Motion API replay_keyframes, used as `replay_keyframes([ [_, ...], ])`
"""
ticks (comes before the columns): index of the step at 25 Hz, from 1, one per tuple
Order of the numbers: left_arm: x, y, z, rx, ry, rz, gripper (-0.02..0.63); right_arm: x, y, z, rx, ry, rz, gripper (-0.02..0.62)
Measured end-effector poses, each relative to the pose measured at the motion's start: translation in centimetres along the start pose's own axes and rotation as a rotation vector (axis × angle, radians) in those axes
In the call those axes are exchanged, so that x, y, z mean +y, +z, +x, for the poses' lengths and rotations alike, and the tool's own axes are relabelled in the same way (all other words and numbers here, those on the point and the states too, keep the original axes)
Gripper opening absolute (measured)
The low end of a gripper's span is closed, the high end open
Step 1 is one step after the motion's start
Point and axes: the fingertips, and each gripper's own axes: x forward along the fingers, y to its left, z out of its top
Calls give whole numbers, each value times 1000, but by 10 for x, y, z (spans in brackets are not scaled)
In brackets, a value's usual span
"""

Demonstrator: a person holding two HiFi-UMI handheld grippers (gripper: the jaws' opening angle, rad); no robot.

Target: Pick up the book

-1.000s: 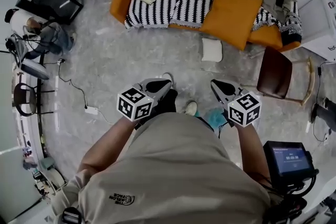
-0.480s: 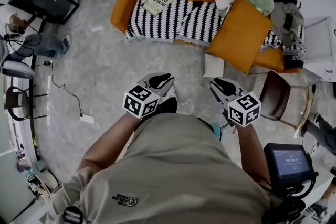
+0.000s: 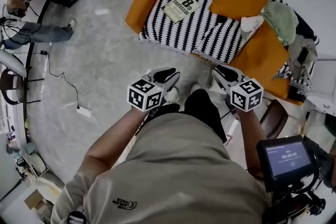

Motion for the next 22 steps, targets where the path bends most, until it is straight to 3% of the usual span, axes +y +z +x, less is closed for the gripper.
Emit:
replay_keyframes([
  [9,124,42,58,-31,100,-190,67,-121,70,142,112,94,-18,103],
  [16,194,67,123,-41,152,-371,83,-223,92,241,256,167,-58,103],
  [22,283,73,193,-22,216,-455,86,-313,105,330,330,196,-47,110],
])
